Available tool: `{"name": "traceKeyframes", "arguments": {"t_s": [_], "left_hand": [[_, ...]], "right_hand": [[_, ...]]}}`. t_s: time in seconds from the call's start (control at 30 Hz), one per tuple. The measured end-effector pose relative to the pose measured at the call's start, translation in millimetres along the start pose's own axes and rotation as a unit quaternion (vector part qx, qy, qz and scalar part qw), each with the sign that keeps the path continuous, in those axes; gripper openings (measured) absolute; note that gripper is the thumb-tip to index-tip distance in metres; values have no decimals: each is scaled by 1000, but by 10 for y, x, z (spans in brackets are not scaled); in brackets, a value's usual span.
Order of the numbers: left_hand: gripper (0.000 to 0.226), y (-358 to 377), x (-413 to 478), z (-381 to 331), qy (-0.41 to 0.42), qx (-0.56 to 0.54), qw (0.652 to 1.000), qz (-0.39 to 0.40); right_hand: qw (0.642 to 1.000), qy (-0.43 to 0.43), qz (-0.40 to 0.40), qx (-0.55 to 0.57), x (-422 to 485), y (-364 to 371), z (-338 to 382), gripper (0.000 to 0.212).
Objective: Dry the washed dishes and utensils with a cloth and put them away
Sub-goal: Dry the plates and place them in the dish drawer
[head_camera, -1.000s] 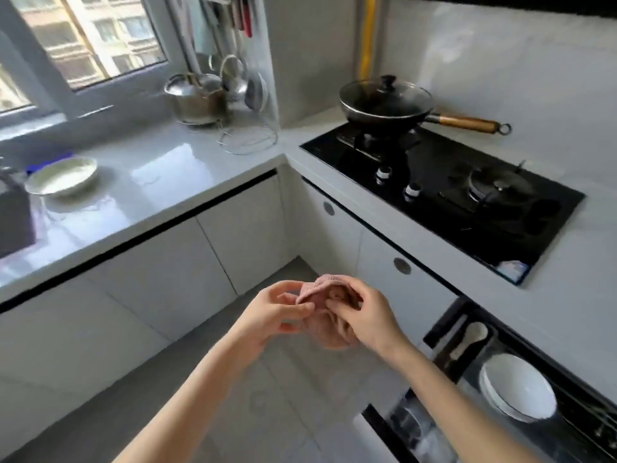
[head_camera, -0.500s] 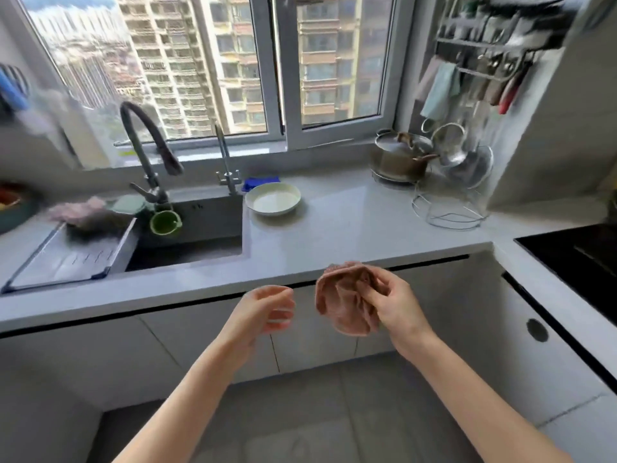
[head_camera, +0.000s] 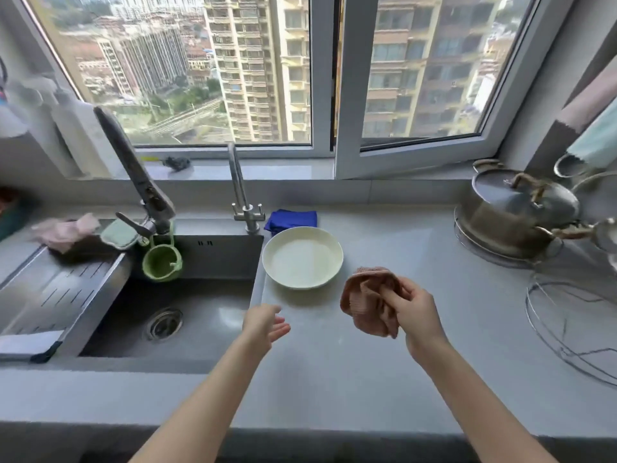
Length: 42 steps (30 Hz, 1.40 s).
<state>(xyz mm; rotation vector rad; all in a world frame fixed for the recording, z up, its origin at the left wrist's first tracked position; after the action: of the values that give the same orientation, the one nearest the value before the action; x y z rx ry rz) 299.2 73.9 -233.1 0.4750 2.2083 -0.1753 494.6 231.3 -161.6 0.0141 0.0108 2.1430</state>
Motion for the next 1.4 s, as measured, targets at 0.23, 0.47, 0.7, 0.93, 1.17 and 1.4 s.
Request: {"name": "traceKeyframes", "arguments": {"t_s": [0.23, 0.47, 0.7, 0.93, 1.17, 1.4], "left_hand": [[45, 465, 945, -510, -30, -28, 997, -66], [50, 460, 1255, -529, -24, 7, 987, -161], [47, 307, 1221, -581, -28, 5, 998, -56], [49, -392, 1126, -712, -52, 18, 999, 1], [42, -1517, 925, -1136, -55, 39, 998, 18], [17, -2149, 643, -1804, 18, 156, 983, -98]], "right_hand": [[998, 51, 22, -28, 1131, 169, -219, 13], [996, 66, 36, -38, 1605, 333, -309, 14], [996, 62, 40, -48, 1731, 539, -323, 20], [996, 51, 33, -63, 1696, 776, -321, 23], [997, 35, 49, -45, 1551, 1366, -187, 27], [994, 7, 93, -62, 1318, 2137, -89, 23]]}}
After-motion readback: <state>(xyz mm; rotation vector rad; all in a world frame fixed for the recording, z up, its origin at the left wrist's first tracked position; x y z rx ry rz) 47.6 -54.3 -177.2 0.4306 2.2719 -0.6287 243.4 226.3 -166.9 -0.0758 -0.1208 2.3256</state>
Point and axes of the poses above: each hand's wrist, its own x-axis towards the middle knuckle, its own y-axis out of the palm, z = x × y, the point moved 4 cm from there along x, towards the middle knuckle, and after that the axes turned 8 degrees about -y, right-handed, at the moved point
